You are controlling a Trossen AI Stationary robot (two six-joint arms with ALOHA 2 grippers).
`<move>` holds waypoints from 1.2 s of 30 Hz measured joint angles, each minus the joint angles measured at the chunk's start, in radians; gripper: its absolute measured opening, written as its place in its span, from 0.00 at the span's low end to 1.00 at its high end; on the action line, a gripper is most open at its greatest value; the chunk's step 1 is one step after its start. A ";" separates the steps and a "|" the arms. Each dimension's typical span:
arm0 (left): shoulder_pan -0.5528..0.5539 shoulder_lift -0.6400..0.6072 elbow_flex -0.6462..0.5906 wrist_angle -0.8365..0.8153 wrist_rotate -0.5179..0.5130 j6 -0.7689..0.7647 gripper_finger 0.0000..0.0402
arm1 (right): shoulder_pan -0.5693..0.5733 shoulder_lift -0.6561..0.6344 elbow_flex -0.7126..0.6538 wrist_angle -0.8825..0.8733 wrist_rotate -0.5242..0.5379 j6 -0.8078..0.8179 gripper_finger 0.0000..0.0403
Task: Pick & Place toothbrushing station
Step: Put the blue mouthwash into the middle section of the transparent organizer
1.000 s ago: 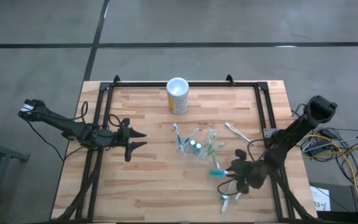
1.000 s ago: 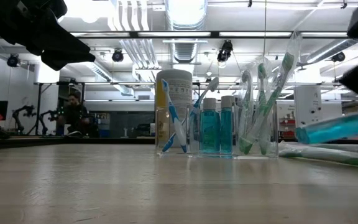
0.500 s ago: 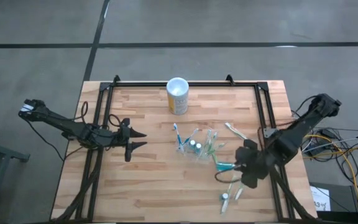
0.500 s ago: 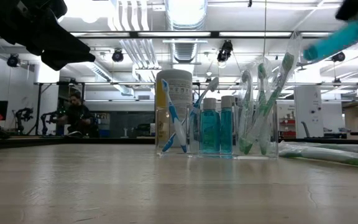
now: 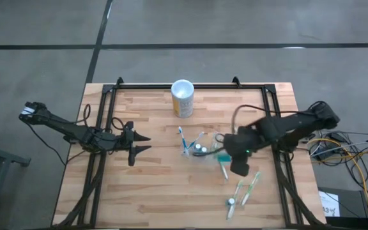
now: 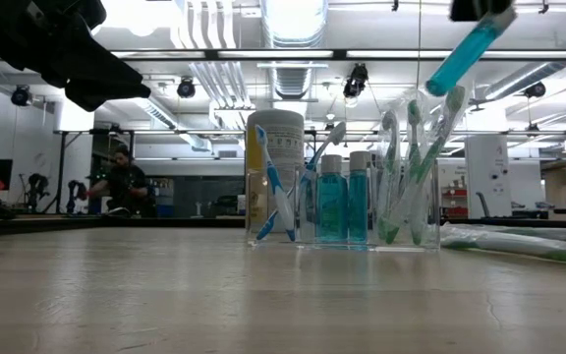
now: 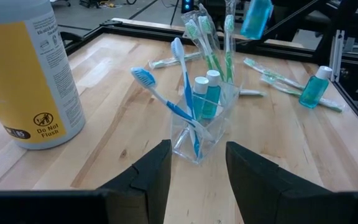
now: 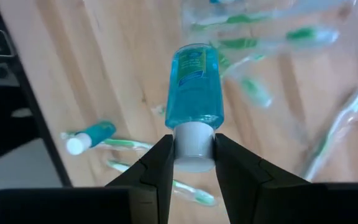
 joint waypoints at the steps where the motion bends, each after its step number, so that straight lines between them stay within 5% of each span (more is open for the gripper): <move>1: 0.000 0.000 0.000 0.000 0.000 0.000 0.39 | -0.016 0.026 0.028 -0.019 -0.003 -0.027 0.24; 17: 0.000 0.000 0.000 0.001 0.000 0.000 0.39 | -0.205 0.314 0.302 -0.122 -0.142 -0.310 0.25; 36: 0.000 0.000 0.000 0.000 0.000 0.000 0.39 | -0.247 0.519 0.428 -0.156 -0.180 -0.405 0.25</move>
